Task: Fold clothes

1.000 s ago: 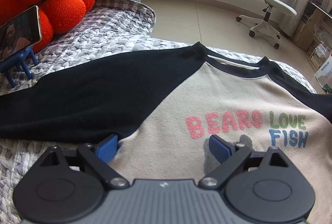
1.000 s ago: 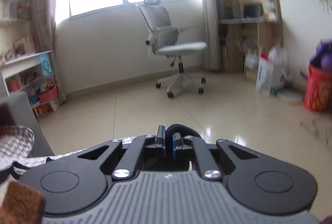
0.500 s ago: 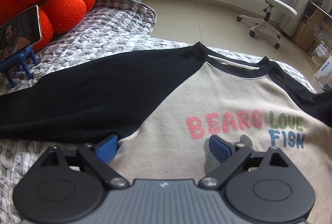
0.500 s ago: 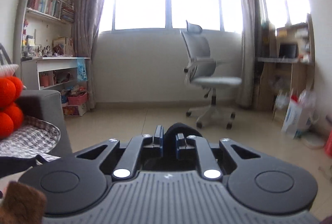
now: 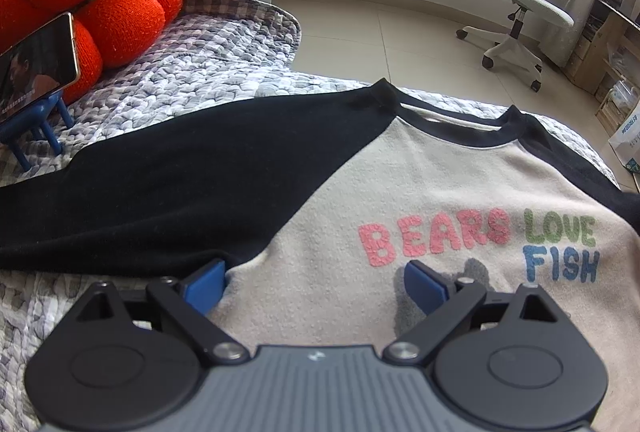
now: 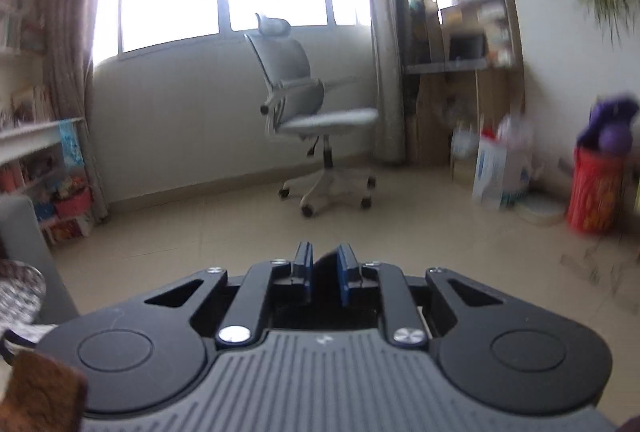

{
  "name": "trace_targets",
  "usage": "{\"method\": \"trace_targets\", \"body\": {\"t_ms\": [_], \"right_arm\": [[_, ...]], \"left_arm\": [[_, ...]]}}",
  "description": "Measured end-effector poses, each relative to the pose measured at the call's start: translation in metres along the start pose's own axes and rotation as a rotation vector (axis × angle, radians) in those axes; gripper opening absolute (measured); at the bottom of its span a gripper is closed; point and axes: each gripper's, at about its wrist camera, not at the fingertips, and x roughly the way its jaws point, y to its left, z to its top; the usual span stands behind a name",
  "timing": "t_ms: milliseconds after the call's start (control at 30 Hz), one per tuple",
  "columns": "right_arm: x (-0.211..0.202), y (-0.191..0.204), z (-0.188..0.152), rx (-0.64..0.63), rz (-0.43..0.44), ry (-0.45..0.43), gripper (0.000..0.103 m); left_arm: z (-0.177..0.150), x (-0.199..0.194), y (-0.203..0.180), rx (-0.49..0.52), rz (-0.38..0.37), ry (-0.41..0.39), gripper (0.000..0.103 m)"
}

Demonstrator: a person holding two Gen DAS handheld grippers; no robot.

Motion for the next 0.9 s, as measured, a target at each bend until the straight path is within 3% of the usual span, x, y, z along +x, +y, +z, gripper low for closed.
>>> {"method": "trace_targets", "body": {"t_ms": [33, 67, 100, 167, 267, 400, 467, 533, 633, 733, 900], "right_arm": [[-0.008, 0.012, 0.001, -0.1, -0.032, -0.069, 0.027], [-0.01, 0.017, -0.001, -0.125, -0.015, -0.061, 0.047], [-0.012, 0.021, -0.002, -0.15, 0.002, -0.054, 0.055], [-0.015, 0.03, -0.006, -0.196, 0.036, -0.035, 0.057], [0.008, 0.016, -0.013, -0.103, 0.053, 0.19, 0.057], [0.039, -0.028, -0.037, 0.236, 0.059, 0.466, 0.057], [0.047, -0.045, -0.045, 0.389, 0.066, 0.528, 0.057], [0.044, -0.048, -0.043, 0.409, 0.06, 0.52, 0.057], [0.04, -0.027, -0.031, 0.323, 0.112, 0.487, 0.057], [0.04, -0.002, -0.029, 0.273, 0.227, 0.483, 0.057], [0.043, 0.048, -0.019, 0.116, 0.422, 0.455, 0.057]], "left_arm": [[0.0, 0.0, 0.0, 0.003, 0.0, 0.0, 0.095], [-0.001, 0.0, 0.0, 0.006, 0.001, -0.001, 0.095], [-0.001, 0.0, 0.0, 0.008, 0.001, -0.001, 0.095], [-0.001, 0.0, 0.0, 0.008, -0.001, -0.001, 0.095], [-0.001, -0.001, 0.001, 0.001, -0.007, 0.0, 0.095], [0.0, -0.001, 0.003, -0.009, -0.013, 0.002, 0.095], [0.001, 0.0, 0.002, -0.008, -0.009, 0.002, 0.095], [0.001, 0.0, 0.001, -0.006, -0.004, 0.002, 0.095], [0.001, 0.0, 0.001, -0.01, -0.002, 0.001, 0.096], [0.004, -0.005, 0.004, -0.025, -0.01, -0.018, 0.095], [0.018, -0.02, 0.009, 0.051, 0.032, -0.123, 0.095]]}}
